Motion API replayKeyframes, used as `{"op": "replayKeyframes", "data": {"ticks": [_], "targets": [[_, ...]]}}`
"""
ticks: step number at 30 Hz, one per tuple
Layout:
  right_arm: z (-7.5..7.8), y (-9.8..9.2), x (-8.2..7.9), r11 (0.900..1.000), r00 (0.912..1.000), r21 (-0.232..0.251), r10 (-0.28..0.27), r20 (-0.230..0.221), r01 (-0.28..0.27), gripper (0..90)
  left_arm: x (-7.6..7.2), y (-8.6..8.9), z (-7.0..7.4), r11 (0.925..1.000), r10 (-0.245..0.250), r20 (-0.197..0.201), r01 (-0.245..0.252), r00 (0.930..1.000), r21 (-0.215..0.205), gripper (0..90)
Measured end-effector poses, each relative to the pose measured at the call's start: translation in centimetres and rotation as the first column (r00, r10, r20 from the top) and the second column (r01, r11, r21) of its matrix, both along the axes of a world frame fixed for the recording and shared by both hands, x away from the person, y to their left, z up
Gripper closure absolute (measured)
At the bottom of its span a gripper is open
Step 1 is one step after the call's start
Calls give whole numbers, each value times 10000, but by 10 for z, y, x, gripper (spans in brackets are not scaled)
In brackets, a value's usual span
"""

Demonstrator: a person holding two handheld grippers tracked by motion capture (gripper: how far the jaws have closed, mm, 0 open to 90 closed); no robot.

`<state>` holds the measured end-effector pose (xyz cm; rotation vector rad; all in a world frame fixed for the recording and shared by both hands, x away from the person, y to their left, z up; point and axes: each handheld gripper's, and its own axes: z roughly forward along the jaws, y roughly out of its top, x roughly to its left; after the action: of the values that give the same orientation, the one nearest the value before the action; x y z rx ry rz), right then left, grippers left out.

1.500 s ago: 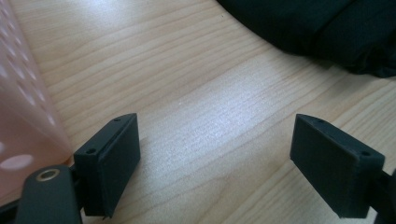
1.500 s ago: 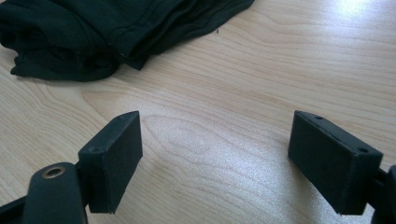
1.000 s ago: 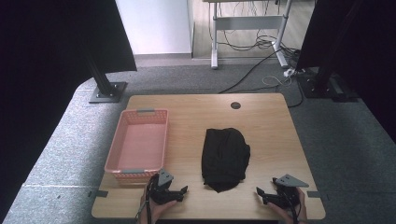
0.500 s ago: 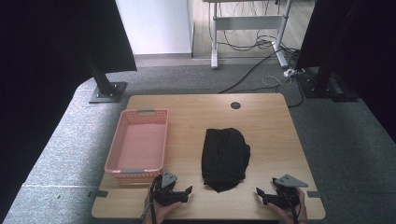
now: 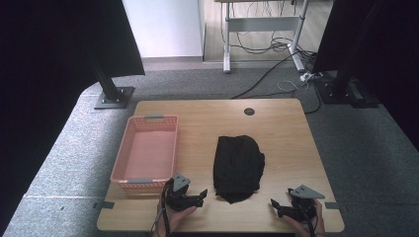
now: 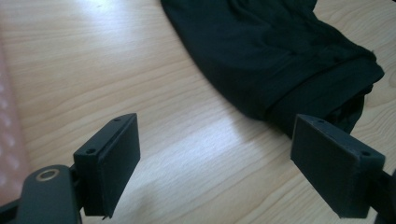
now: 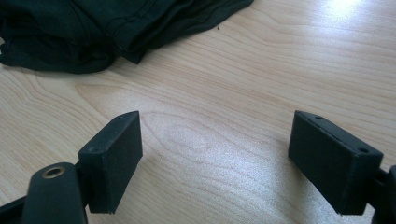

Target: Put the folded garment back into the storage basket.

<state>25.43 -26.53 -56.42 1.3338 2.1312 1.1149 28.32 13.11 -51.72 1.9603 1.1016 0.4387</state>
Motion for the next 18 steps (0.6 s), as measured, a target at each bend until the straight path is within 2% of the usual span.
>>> {"op": "replayKeyframes", "data": {"ticks": [9, 18], "targets": [[0, 2, -1, 9999, 10000, -160, -39, 50, 39, 180, 18, -14, 7, 9997, -151, -86, 149, 9998, -209, 158], [0, 2, -1, 9998, 9999, -172, -88, 69, 89, 180, 31, -25, 7, 9997, -191, -17, 191, 9998, -154, 158]]}}
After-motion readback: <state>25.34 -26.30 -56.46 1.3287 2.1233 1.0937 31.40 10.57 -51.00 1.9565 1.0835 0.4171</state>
